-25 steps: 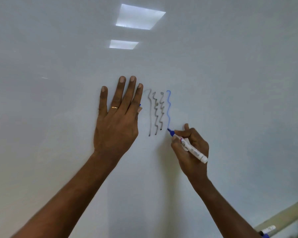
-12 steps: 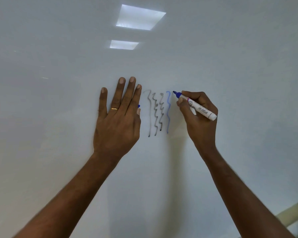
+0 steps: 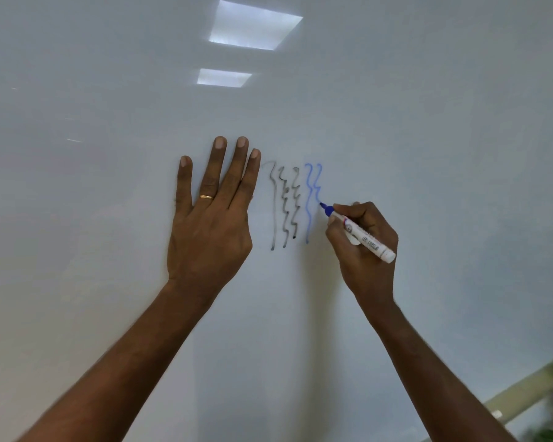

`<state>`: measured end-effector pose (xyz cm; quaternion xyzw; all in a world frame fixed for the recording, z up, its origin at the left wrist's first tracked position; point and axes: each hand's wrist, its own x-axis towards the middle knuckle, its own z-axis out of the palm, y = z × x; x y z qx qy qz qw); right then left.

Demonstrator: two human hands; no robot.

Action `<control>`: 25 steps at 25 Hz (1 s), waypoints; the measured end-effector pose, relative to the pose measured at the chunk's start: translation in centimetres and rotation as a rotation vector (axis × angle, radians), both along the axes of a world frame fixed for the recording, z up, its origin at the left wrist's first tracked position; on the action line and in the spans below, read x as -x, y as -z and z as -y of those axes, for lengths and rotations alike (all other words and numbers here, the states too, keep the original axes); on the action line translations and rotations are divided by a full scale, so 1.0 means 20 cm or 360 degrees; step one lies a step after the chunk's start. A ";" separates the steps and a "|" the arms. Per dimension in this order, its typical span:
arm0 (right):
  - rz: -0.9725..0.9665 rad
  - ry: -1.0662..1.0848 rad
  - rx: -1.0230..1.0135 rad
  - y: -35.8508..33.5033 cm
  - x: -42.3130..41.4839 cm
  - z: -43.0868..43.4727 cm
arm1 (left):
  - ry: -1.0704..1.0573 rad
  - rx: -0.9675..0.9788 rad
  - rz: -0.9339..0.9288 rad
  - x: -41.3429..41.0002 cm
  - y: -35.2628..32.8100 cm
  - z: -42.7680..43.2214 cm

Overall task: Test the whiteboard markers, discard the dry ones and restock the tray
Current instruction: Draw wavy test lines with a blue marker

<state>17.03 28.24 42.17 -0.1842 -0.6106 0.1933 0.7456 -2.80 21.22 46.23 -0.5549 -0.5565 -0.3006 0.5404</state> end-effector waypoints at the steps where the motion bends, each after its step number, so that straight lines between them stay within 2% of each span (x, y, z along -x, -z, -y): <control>1: 0.0023 0.0002 -0.0011 0.03 0.00 0.01 | 0.0001 0.0005 0.0005 0.00 0.00 0.00; 6: 0.0323 0.0068 -0.0071 0.11 -0.07 0.02 | 0.0022 0.0005 0.0028 -0.01 0.00 0.00; 13: 0.0028 0.0004 -0.0162 -0.21 -0.04 -0.01 | 0.0131 -0.0037 0.0135 -0.01 0.00 0.01; 25: 0.0004 -0.0031 0.0007 -0.12 -0.06 -0.03 | 0.0020 -0.0044 0.0048 0.01 0.02 -0.02</control>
